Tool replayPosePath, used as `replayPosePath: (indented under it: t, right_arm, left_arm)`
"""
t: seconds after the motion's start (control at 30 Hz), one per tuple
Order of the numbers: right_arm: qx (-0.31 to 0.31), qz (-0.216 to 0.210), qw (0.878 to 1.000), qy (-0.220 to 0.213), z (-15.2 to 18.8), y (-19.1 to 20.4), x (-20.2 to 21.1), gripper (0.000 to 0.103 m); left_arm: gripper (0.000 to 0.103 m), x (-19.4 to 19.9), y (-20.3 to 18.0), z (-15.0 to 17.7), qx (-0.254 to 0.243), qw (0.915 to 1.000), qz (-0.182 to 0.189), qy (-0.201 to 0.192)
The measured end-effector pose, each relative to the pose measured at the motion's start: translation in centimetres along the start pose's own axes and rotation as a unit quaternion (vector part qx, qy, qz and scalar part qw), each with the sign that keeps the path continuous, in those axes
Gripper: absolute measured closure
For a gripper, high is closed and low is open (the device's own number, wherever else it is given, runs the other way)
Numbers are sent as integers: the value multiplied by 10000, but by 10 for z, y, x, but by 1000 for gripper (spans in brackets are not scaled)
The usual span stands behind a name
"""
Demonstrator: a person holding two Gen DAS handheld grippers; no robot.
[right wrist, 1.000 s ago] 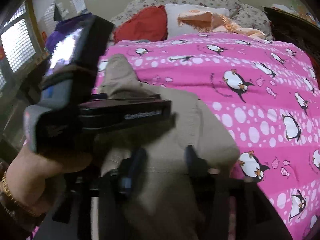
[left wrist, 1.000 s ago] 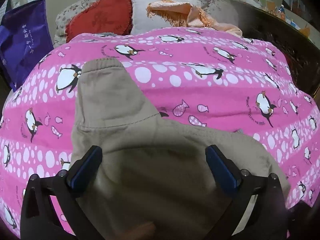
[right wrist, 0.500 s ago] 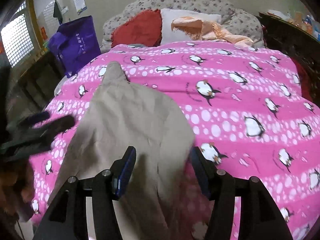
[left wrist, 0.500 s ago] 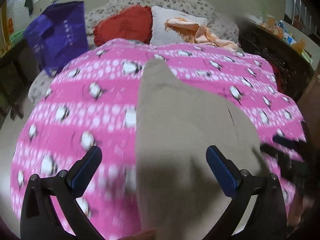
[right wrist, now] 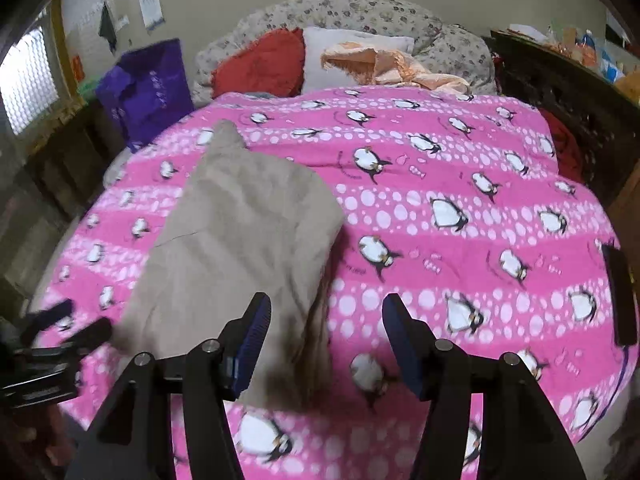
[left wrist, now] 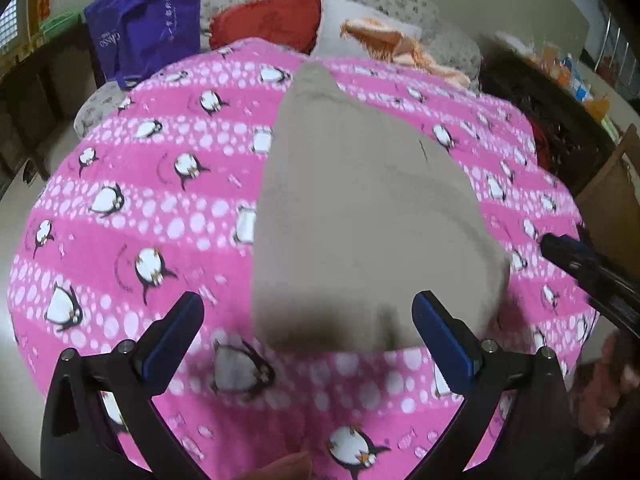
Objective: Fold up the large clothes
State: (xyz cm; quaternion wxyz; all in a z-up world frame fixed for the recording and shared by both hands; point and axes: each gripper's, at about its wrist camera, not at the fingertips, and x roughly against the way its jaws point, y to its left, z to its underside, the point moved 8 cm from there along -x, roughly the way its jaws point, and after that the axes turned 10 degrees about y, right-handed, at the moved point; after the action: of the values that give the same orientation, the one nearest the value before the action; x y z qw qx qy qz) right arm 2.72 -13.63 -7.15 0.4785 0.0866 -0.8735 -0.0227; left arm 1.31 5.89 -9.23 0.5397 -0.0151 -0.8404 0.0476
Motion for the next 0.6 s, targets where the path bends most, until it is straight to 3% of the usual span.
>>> replayPosePath:
  t: [0.1, 0.3, 0.6]
  right_arm:
    - [206, -272, 9992, -201, 17, 8, 22, 40]
    - [509, 226, 9978, -368, 29, 3, 39, 38]
    - [281, 120, 9987, -401, 23, -7, 44, 38]
  left_arm:
    - [0, 0, -9, 5, -23, 10000, -70, 62]
    - [0, 2, -15, 8, 16, 10000, -48, 83]
    - [0, -1, -16, 10, -28, 9999, -58, 123]
